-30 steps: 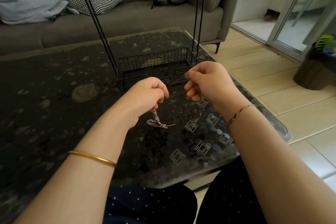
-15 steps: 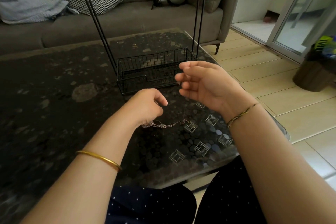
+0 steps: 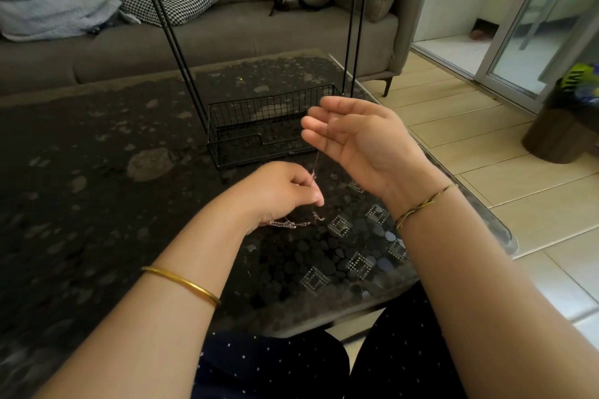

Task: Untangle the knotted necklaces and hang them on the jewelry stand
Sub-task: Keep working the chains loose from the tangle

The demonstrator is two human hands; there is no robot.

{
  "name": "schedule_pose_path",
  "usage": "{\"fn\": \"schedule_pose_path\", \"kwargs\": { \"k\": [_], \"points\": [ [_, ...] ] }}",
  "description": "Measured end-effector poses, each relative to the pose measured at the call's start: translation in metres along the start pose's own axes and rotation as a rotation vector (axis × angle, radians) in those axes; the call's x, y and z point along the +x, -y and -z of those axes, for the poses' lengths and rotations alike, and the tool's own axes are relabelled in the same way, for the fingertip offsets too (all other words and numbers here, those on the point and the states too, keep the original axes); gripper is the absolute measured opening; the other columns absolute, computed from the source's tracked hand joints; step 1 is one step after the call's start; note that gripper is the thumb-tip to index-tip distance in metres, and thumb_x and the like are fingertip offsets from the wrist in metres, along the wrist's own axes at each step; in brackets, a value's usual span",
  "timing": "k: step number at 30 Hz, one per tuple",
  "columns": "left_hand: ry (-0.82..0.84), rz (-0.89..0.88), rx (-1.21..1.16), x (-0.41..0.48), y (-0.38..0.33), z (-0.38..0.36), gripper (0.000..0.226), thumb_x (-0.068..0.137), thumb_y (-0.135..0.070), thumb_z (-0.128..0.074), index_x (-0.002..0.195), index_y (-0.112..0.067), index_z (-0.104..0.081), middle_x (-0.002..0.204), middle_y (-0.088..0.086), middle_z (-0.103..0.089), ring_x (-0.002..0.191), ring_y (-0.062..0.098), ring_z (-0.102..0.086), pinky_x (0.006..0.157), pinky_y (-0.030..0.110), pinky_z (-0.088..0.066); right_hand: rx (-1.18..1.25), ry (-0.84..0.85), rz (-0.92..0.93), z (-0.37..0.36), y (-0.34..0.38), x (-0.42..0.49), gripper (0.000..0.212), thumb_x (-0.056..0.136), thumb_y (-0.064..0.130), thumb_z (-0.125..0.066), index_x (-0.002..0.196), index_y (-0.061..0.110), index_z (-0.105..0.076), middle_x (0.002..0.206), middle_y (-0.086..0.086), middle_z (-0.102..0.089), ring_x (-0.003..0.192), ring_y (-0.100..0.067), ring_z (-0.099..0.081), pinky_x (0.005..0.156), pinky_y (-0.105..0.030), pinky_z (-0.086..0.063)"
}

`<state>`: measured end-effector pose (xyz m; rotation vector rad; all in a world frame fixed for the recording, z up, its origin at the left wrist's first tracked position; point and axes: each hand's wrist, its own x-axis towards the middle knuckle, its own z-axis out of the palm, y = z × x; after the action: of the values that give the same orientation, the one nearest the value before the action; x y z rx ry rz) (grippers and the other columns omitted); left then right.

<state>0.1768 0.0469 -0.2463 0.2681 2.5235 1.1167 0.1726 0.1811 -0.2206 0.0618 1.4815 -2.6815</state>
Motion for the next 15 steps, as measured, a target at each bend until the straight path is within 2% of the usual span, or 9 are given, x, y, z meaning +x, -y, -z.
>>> {"fn": "schedule_pose_path", "kwargs": {
  "k": [3, 5, 7, 9, 10, 12, 13, 15],
  "points": [
    [-0.122, 0.121, -0.055, 0.002, 0.006, 0.009, 0.011, 0.087, -0.019, -0.062, 0.082, -0.017, -0.072, 0.095, -0.001, -0.071, 0.097, 0.014, -0.062, 0.088, 0.034, -0.048, 0.017, -0.176, -0.014, 0.008, 0.002, 0.003, 0.037, 0.087, -0.021, -0.035, 0.121, -0.011, -0.047, 0.117, -0.027, -0.053, 0.084, -0.028, -0.066, 0.071, -0.032, -0.059],
    [-0.176, 0.153, -0.157, -0.001, 0.007, 0.016, 0.013, 0.089, -0.015, -0.058, 0.081, -0.015, -0.069, 0.086, 0.002, -0.073, 0.089, 0.016, -0.068, 0.082, 0.033, -0.049, -0.004, -0.269, -0.069, 0.013, 0.003, 0.004, 0.034, 0.09, -0.018, -0.037, 0.122, -0.012, -0.047, 0.117, -0.028, -0.052, 0.08, -0.027, -0.065, 0.069, -0.03, -0.059],
    [-0.195, 0.145, -0.238, -0.004, 0.006, 0.022, 0.018, 0.093, -0.013, -0.053, 0.083, -0.015, -0.067, 0.079, 0.001, -0.074, 0.08, 0.015, -0.071, 0.078, 0.031, -0.049, -0.124, -0.313, -0.135, 0.015, 0.004, 0.004, 0.029, 0.093, -0.012, -0.04, 0.12, -0.013, -0.048, 0.11, -0.026, -0.056, 0.073, -0.024, -0.063, 0.067, -0.029, -0.058],
    [-0.175, 0.138, -0.322, -0.008, 0.002, 0.024, 0.02, 0.096, -0.014, -0.05, 0.088, -0.014, -0.068, 0.078, 0.001, -0.075, 0.076, 0.015, -0.073, 0.078, 0.03, -0.052, -0.448, -0.32, -0.205, 0.016, 0.003, 0.004, 0.023, 0.095, -0.005, -0.042, 0.115, -0.011, -0.051, 0.092, -0.022, -0.06, 0.065, -0.021, -0.061, 0.065, -0.03, -0.057],
    [-0.149, 0.139, -0.377, -0.01, -0.001, 0.024, 0.02, 0.096, -0.014, -0.049, 0.09, -0.012, -0.068, 0.079, 0.002, -0.076, 0.075, 0.015, -0.073, 0.079, 0.03, -0.053, -0.706, -0.313, -0.221, 0.017, 0.0, 0.005, 0.02, 0.095, -0.001, -0.044, 0.11, -0.01, -0.054, 0.084, -0.019, -0.062, 0.064, -0.022, -0.061, 0.067, -0.033, -0.057],
    [-0.096, 0.137, -0.481, -0.012, -0.005, 0.024, 0.018, 0.096, -0.013, -0.05, 0.093, -0.009, -0.067, 0.081, 0.005, -0.076, 0.075, 0.016, -0.073, 0.081, 0.031, -0.054, -1.257, -0.239, -0.147, 0.02, -0.009, 0.005, 0.024, 0.094, 0.012, -0.047, 0.102, -0.005, -0.063, 0.081, -0.016, -0.065, 0.073, -0.028, -0.064, 0.074, -0.041, -0.056],
    [-0.072, 0.133, -0.523, -0.013, -0.007, 0.024, 0.018, 0.096, -0.013, -0.051, 0.094, -0.008, -0.067, 0.083, 0.007, -0.076, 0.075, 0.017, -0.073, 0.081, 0.031, -0.054, -1.431, -0.198, -0.075, 0.02, -0.013, 0.004, 0.027, 0.093, 0.02, -0.048, 0.097, 0.001, -0.066, 0.084, -0.014, -0.066, 0.08, -0.03, -0.062, 0.078, -0.042, -0.054],
    [-0.024, 0.125, -0.592, -0.016, -0.01, 0.025, 0.017, 0.095, -0.015, -0.052, 0.097, -0.008, -0.067, 0.086, 0.009, -0.076, 0.077, 0.018, -0.074, 0.079, 0.029, -0.054, -1.442, -0.184, 0.033, 0.016, -0.017, 0.002, 0.032, 0.095, 0.031, -0.045, 0.087, 0.009, -0.066, 0.085, -0.01, -0.063, 0.088, -0.03, -0.058, 0.079, -0.038, -0.048]
  ]
}}
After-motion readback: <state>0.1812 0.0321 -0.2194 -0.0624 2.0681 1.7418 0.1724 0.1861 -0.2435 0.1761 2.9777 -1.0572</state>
